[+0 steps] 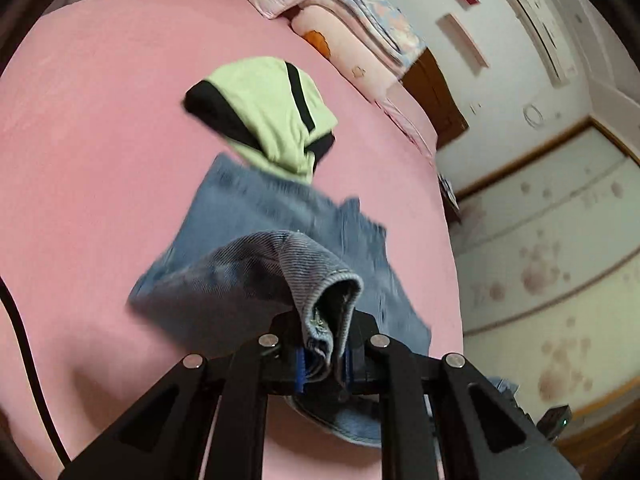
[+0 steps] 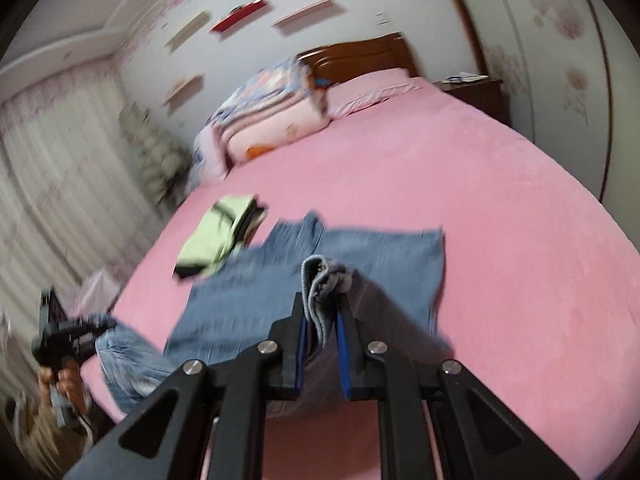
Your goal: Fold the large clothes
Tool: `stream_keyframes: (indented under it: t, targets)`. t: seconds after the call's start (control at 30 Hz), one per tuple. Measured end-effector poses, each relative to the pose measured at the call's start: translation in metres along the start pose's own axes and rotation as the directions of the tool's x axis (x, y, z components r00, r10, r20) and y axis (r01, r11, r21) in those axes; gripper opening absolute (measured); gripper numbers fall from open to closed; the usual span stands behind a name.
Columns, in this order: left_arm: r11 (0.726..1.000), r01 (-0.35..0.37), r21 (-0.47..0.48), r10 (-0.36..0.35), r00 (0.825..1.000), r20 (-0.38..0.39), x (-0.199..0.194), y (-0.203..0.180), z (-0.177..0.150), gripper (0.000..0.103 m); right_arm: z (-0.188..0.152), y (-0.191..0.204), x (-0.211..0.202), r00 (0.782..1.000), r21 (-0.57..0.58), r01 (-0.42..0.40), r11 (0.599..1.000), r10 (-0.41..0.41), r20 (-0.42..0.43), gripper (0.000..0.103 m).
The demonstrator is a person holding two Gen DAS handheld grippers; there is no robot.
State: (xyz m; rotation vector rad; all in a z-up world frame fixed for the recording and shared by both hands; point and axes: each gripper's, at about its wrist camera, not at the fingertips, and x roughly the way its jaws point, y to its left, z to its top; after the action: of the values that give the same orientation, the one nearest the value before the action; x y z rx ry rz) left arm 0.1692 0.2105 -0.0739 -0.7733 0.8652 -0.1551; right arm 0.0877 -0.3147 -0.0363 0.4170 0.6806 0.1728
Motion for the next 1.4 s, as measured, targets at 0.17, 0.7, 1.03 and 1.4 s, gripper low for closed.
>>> stream_keyframes:
  t: [0.17, 0.7, 1.03, 1.4]
  targets:
    - [0.995, -0.094, 0.034, 0.095, 0.995, -0.022, 0.093, -0.004, 0.048, 0.016, 0.059, -0.024, 0.085, 0.997, 0.102, 0.078, 0.992, -0.079, 0.008, 0.009]
    - [0.973, -0.204, 0.105, 0.213, 0.974, -0.078, 0.166, 0.058, 0.079, 0.073, 0.023, -0.106, 0.23, 0.931, 0.151, 0.238, 0.96, -0.18, -0.317, 0.042]
    - [0.88, -0.217, 0.422, 0.292, 0.949, -0.123, 0.19, 0.038, 0.068, 0.074, 0.023, -0.103, 0.257, 0.917, 0.09, 0.212, 0.973, -0.166, -0.362, 0.044]
    - [0.77, -0.27, 0.578, 0.436, 0.885, -0.167, 0.246, 0.027, 0.063, 0.079, 0.027, -0.08, 0.29, 0.886, -0.069, 0.244, 0.967, -0.251, -0.389, 0.062]
